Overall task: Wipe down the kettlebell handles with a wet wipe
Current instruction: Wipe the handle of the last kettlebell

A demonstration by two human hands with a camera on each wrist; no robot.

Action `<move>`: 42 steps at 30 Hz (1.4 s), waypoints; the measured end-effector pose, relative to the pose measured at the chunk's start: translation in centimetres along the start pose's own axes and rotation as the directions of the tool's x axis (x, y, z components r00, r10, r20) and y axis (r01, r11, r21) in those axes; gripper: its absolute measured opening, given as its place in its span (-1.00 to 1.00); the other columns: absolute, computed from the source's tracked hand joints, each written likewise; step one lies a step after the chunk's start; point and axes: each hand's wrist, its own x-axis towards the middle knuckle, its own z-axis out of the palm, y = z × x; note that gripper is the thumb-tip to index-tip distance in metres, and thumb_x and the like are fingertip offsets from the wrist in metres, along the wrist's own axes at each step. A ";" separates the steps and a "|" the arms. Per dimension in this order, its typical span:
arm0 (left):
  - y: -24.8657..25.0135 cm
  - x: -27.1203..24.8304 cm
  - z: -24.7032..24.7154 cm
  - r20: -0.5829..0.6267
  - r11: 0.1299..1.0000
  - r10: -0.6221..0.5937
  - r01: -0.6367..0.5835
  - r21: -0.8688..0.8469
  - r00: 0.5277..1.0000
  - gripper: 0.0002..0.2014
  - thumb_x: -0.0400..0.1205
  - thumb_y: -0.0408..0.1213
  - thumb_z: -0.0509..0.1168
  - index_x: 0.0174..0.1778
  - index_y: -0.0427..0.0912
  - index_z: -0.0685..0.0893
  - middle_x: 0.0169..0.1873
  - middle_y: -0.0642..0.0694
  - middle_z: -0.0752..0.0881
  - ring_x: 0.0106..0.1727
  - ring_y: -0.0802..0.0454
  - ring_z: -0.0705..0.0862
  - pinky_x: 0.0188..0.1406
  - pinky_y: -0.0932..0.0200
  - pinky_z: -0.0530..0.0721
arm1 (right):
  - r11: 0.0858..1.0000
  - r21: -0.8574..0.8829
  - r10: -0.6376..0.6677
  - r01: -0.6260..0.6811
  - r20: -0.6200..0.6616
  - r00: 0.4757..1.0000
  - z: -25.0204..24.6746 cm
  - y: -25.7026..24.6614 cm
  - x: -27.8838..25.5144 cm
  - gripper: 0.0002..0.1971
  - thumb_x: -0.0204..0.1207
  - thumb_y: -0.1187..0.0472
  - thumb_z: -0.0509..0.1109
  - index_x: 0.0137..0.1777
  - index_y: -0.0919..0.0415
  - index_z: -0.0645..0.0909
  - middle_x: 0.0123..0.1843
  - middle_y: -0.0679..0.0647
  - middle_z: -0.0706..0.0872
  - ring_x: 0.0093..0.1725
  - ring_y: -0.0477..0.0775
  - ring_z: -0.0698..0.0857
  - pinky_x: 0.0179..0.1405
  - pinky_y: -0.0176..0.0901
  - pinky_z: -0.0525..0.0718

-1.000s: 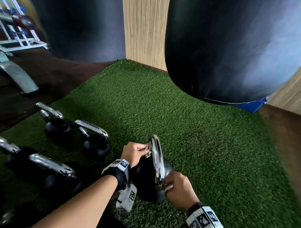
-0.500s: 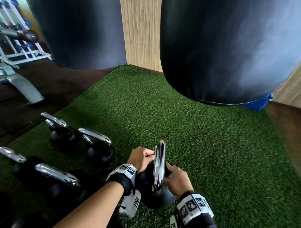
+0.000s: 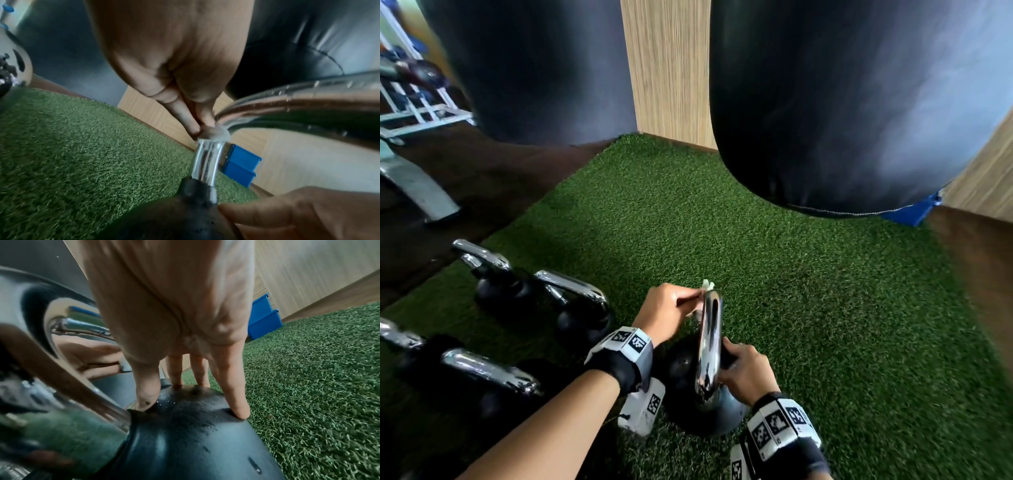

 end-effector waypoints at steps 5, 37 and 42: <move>0.2 -0.1 -0.8 0.070 0.999 -0.013 0.015 -0.037 0.997 -0.82 0.64 -0.12 0.49 0.10 -0.03 0.88 -0.17 0.02 0.91 -0.17 0.04 0.89 -0.07 0.06 0.85 | 1.000 0.009 -0.012 0.012 0.019 1.000 0.1 0.1 0.1 -0.55 0.41 -0.01 0.61 0.32 -0.03 0.72 0.09 -0.09 0.85 0.00 -0.10 0.77 0.12 -0.26 0.71; 1.7 -6.8 -3.6 0.612 0.883 -0.175 0.398 -0.249 0.771 -0.83 0.41 -0.34 0.67 -0.12 -0.15 0.90 -0.10 -0.22 0.90 -0.10 -0.01 0.89 -0.12 0.24 0.81 | 0.996 0.091 0.014 -0.012 -0.019 1.000 0.6 1.3 0.5 -0.38 0.33 -0.02 0.68 0.41 0.03 0.65 -0.24 -0.23 0.71 -0.14 -0.10 0.73 0.03 -0.14 0.75; 0.6 -7.7 -2.3 0.587 0.943 -0.193 0.314 -0.111 0.786 -0.83 0.37 -0.30 0.72 -0.21 -0.03 0.90 -0.18 -0.07 0.91 -0.13 0.08 0.88 -0.12 0.18 0.83 | 0.995 0.099 0.027 -0.025 -0.018 0.999 0.4 0.9 0.2 -0.32 0.35 -0.01 0.67 0.50 0.00 0.60 -0.12 -0.18 0.71 -0.05 -0.08 0.72 0.05 -0.22 0.70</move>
